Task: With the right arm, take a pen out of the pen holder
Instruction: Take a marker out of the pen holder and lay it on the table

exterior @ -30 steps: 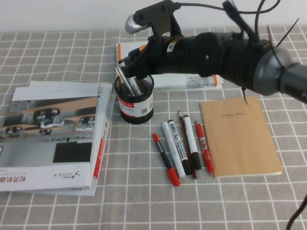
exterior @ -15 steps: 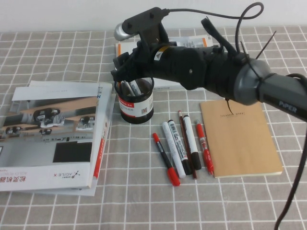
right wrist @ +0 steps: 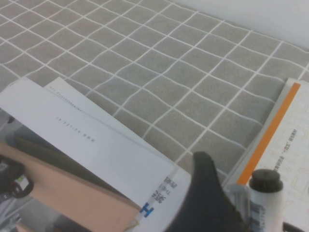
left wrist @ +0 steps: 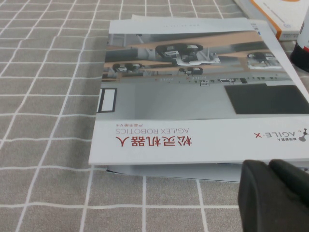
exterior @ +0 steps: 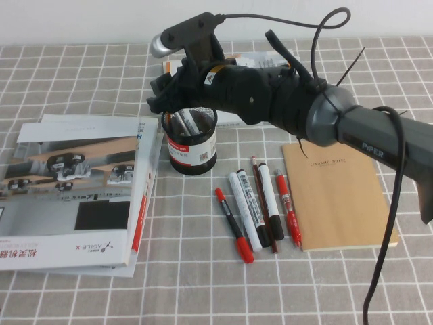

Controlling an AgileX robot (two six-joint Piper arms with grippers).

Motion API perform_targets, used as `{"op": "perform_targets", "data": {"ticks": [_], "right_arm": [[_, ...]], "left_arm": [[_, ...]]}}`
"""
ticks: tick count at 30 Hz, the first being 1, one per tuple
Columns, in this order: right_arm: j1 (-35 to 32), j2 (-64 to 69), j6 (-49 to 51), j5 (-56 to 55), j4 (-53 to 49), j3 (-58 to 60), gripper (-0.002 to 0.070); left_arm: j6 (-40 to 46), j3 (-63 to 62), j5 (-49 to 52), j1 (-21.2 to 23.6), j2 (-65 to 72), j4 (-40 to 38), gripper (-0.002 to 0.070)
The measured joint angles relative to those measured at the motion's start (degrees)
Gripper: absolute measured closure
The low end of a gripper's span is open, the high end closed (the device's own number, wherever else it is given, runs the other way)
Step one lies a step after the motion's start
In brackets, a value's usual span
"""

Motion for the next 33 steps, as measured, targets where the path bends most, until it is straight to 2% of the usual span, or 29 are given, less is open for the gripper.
{"op": "perform_targets", "data": {"ticks": [16, 33], "right_arm": [[0.0, 1.1, 0.0, 2.7, 0.0, 0.0, 0.0293], [-0.6, 2.0, 0.0, 0.9, -0.1, -0.5, 0.0293]], "left_arm": [[0.0, 0.0, 0.0, 0.0, 0.0, 0.0, 0.0678], [0.0, 0.0, 0.0, 0.0, 0.0, 0.0, 0.0678]]}}
